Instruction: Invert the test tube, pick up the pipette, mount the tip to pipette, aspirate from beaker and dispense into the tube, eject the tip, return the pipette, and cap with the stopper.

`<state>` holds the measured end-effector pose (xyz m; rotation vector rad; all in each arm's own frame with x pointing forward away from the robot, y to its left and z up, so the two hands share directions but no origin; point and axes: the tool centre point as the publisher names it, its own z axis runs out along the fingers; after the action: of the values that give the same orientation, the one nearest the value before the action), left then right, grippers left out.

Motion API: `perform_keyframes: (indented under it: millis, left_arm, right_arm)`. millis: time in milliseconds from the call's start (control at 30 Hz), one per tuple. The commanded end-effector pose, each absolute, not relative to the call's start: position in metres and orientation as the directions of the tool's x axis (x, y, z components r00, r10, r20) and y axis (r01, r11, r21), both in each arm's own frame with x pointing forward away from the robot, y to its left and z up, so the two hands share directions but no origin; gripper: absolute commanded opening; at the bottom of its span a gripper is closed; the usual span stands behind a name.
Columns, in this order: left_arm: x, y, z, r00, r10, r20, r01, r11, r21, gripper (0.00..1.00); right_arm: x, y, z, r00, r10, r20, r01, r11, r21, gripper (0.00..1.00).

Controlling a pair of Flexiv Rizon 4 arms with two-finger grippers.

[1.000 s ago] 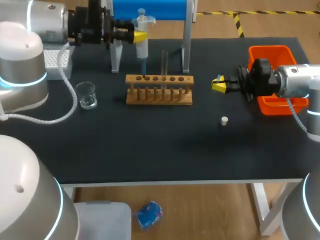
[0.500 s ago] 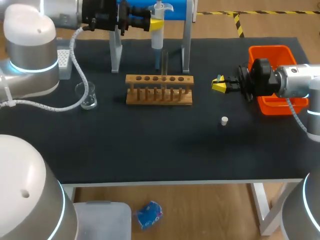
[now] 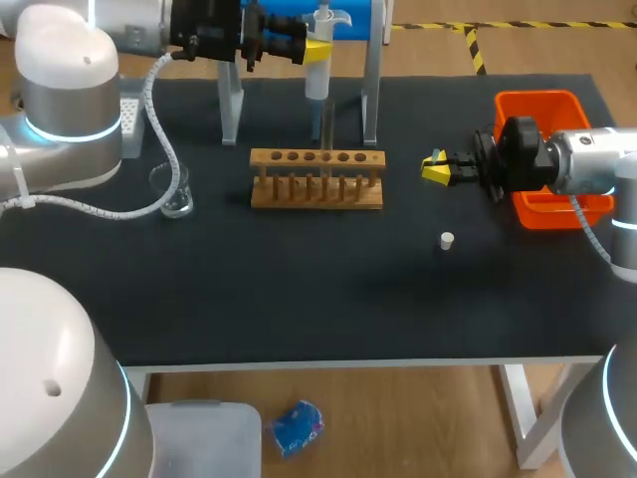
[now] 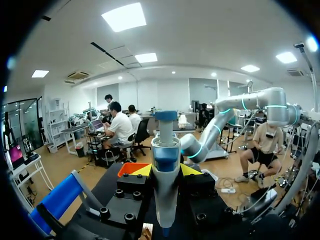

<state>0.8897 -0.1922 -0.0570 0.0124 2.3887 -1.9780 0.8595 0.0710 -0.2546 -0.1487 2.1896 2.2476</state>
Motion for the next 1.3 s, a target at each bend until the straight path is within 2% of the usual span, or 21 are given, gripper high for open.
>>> perform_keyframes:
  millis: [33, 267, 733, 967, 1300]
  left_arm:
    - [0.891, -0.192, -0.056, -0.999, -0.017, -0.035, 0.031, 0.189, -0.981, 0.0]
    - [0.891, -0.192, -0.056, -0.999, -0.017, -0.035, 0.031, 0.189, -0.981, 0.0]
    - [0.891, -0.192, -0.056, -0.999, -0.017, -0.035, 0.031, 0.189, -0.981, 0.0]
    - [0.891, -0.192, -0.056, -0.999, -0.017, -0.035, 0.031, 0.189, -0.981, 0.0]
    - [0.891, -0.192, -0.056, -0.999, -0.017, -0.035, 0.031, 0.189, -0.981, 0.0]
  right_arm:
    - [0.859, 0.071, -0.255, -0.995, -0.066, -0.069, -0.067, -0.028, 0.997, 0.0]
    - [0.859, 0.071, -0.255, -0.995, -0.066, -0.069, -0.067, -0.028, 0.997, 0.0]
    - [0.87, 0.133, -0.264, -0.91, -0.185, -0.37, -0.387, 0.058, 0.92, 0.0]
    - [0.87, 0.163, -0.275, -0.864, -0.259, -0.432, -0.465, 0.078, 0.882, 0.0]
    - [0.882, 0.193, -0.284, -0.855, -0.252, -0.453, -0.496, 0.145, 0.856, 0.0]
